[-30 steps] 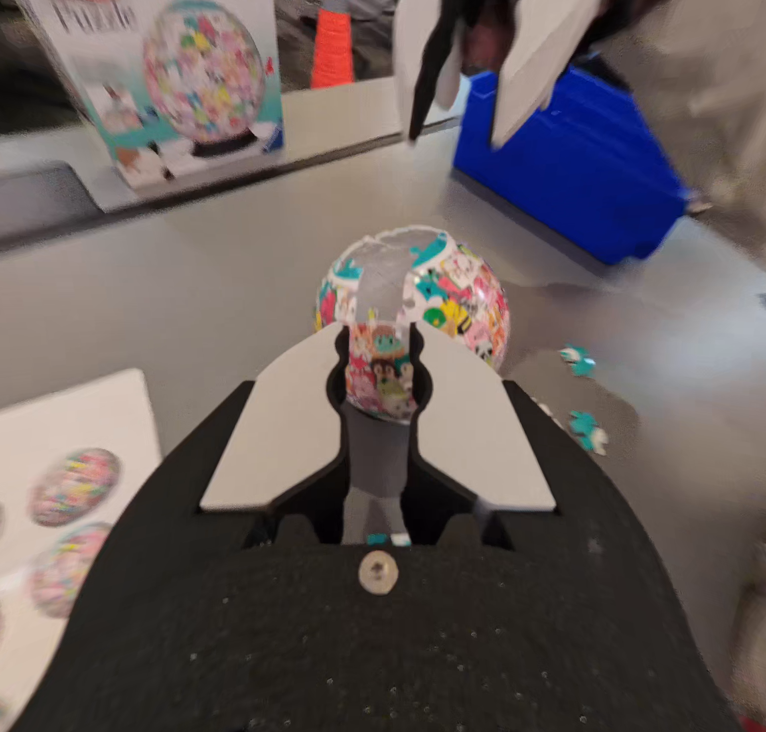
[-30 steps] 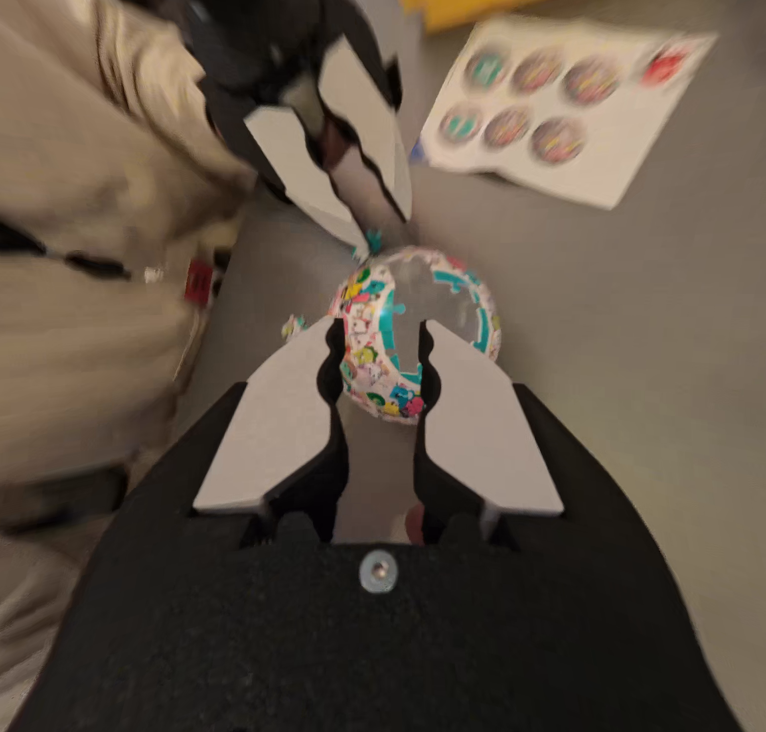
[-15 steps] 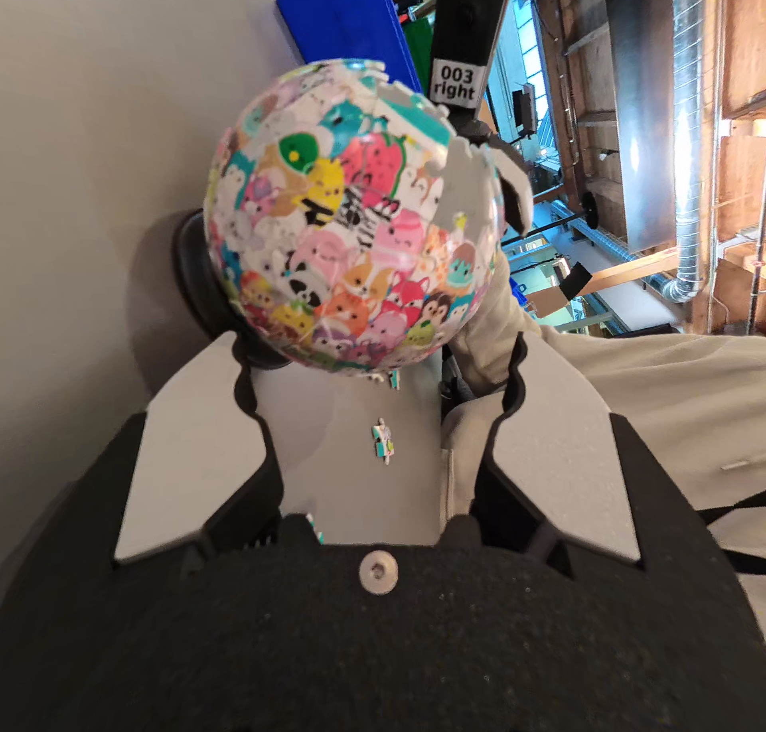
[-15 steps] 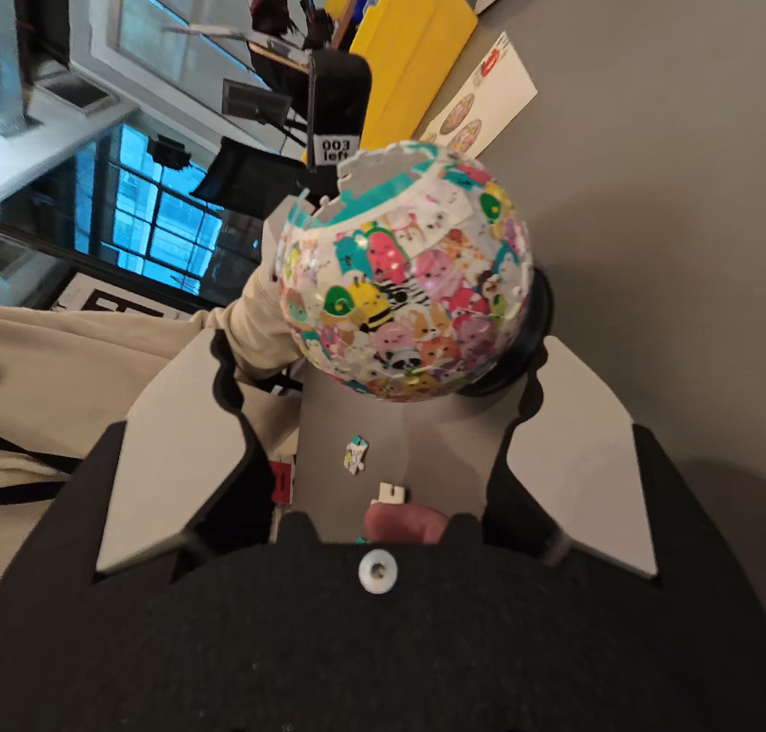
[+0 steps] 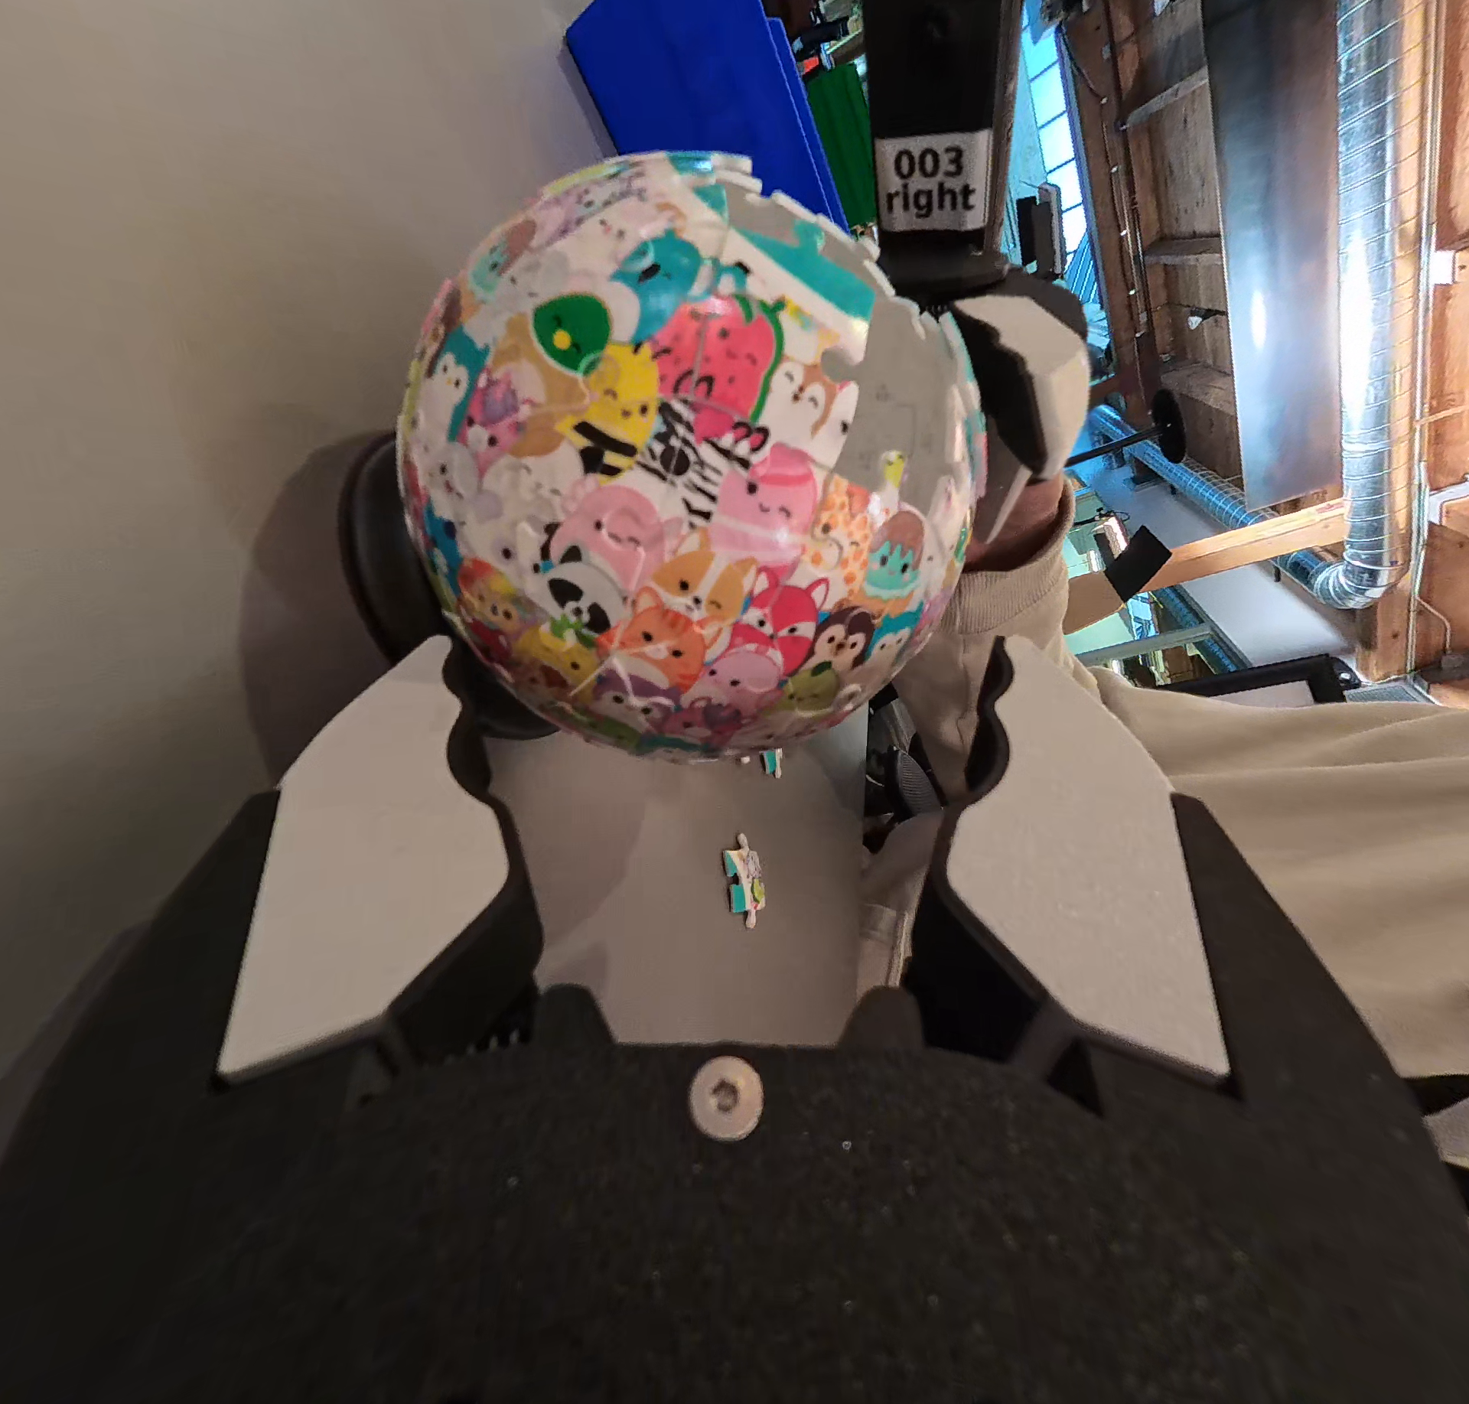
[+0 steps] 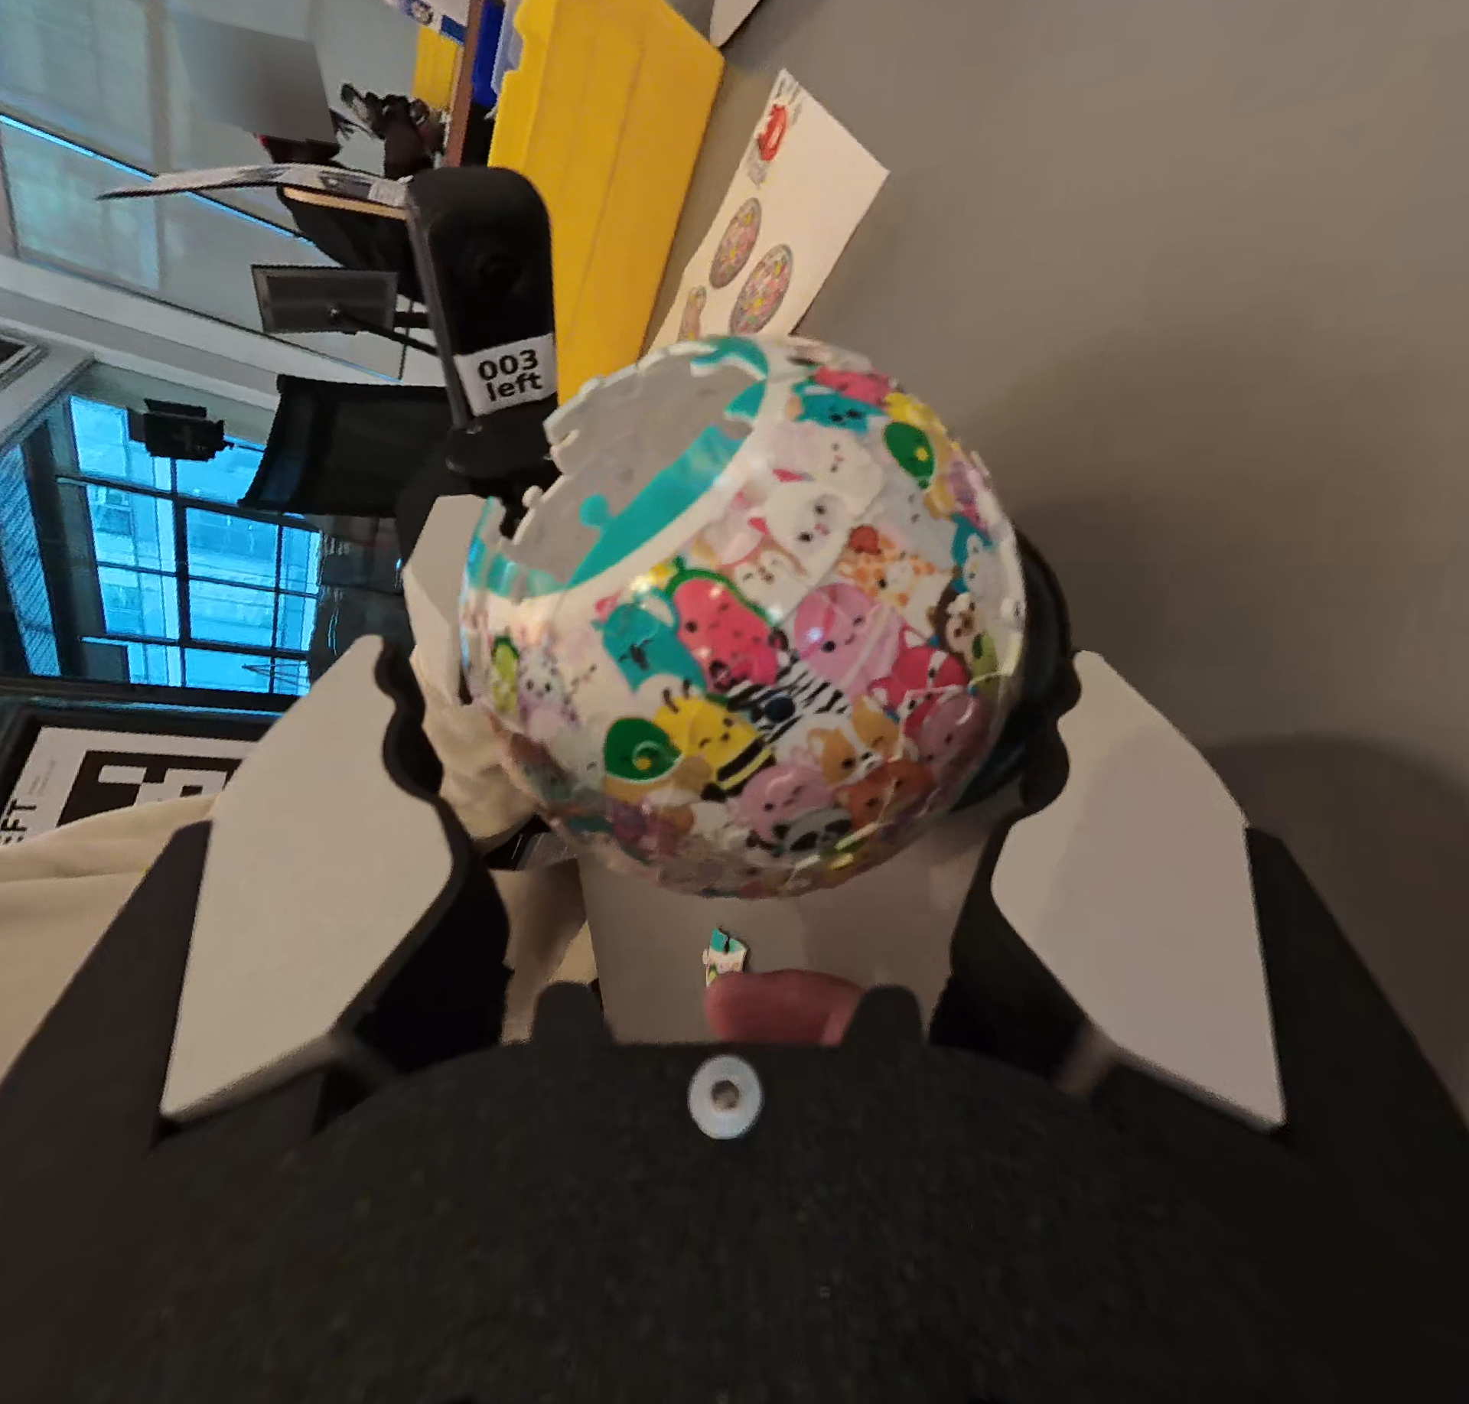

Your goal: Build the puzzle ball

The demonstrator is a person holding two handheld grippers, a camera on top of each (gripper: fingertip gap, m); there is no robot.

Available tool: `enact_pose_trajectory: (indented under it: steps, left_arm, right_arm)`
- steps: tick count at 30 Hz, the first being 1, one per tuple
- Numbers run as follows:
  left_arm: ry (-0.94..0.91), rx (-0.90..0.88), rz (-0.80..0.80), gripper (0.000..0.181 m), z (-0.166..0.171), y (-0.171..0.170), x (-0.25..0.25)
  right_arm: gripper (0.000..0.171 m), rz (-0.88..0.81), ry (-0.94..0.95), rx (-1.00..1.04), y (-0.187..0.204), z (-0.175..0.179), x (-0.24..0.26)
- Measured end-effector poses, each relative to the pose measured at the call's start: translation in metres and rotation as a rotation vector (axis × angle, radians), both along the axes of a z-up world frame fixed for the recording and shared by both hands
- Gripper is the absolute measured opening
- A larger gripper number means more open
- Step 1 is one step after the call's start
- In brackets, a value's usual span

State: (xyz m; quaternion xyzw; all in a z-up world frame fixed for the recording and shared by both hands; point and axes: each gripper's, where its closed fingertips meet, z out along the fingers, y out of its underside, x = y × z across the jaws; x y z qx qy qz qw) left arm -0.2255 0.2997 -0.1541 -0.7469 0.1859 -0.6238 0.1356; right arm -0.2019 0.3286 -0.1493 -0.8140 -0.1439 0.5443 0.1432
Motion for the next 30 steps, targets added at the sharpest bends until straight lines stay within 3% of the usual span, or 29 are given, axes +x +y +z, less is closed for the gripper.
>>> enact_pose_trajectory:
  steps: [12, 30]
  left_arm:
    - [0.014, 0.005, -0.007, 0.117, -0.001, -0.001, 0.001]
    - [0.073, 0.014, -0.006, 0.113, -0.004, 0.005, 0.005]
  right_arm:
    - [0.144, -0.001, -0.112, 0.039, 0.003, -0.011, 0.005]
    - [0.133, 0.052, 0.058, -0.041, -0.006, -0.006, -0.004]
